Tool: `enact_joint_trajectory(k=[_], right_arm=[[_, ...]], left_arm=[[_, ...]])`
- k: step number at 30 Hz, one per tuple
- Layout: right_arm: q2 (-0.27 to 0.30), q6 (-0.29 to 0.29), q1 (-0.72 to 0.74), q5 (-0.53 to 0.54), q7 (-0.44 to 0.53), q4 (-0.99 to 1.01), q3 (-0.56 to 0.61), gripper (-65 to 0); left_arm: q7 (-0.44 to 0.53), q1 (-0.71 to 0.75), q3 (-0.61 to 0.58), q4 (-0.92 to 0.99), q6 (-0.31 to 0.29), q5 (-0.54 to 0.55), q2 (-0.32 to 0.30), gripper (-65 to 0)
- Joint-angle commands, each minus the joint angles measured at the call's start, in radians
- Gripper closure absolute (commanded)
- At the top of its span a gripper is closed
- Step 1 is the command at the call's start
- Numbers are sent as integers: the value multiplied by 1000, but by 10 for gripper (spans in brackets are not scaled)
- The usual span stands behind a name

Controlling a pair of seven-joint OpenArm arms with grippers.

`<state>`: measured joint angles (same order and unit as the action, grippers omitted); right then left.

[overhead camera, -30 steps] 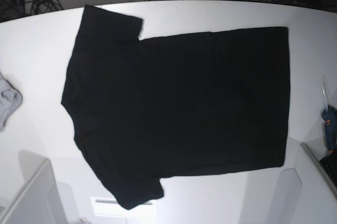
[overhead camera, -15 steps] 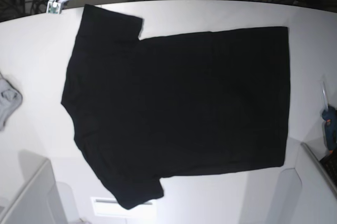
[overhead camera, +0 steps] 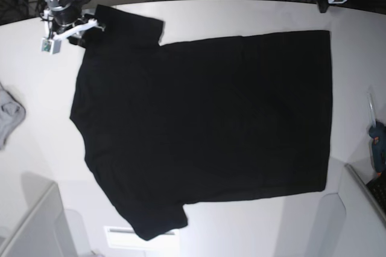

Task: Fold the T-shirt properly
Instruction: 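Move both grippers down to the shirt's shoulder corners and grasp them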

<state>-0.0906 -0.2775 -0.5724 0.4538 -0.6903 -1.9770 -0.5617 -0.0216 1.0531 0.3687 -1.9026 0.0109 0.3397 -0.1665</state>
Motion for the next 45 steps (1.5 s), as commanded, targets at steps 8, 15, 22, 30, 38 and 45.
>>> enact_joint_trajectory(k=[8,15,22,30,38,45], right_arm=[[2,-216,179,138,-279,44,-251,-375],[51,-236,229,138,-296,207,-268,-375],[73,-266,246,141,-296,307,-263,-375],[65,-303,216,138,-299,308,-228,-375],[44,-303,159,138,-236,310,-116,-375],[44,-303,154,138,-228,313,-114,-338]], left_arm=[[-127,-4,164,-11,-159,373,-104,-298],[-461,-139,399,-7,-441,520,-67,-476],[-668,-304,580,44,-582,376,25,-472],[-668,-354,580,122,-658,299,45,-472],[-668,-382,580,190,-662,298,45,-471],[-668,-409,580,197,-662,298,45,-471]])
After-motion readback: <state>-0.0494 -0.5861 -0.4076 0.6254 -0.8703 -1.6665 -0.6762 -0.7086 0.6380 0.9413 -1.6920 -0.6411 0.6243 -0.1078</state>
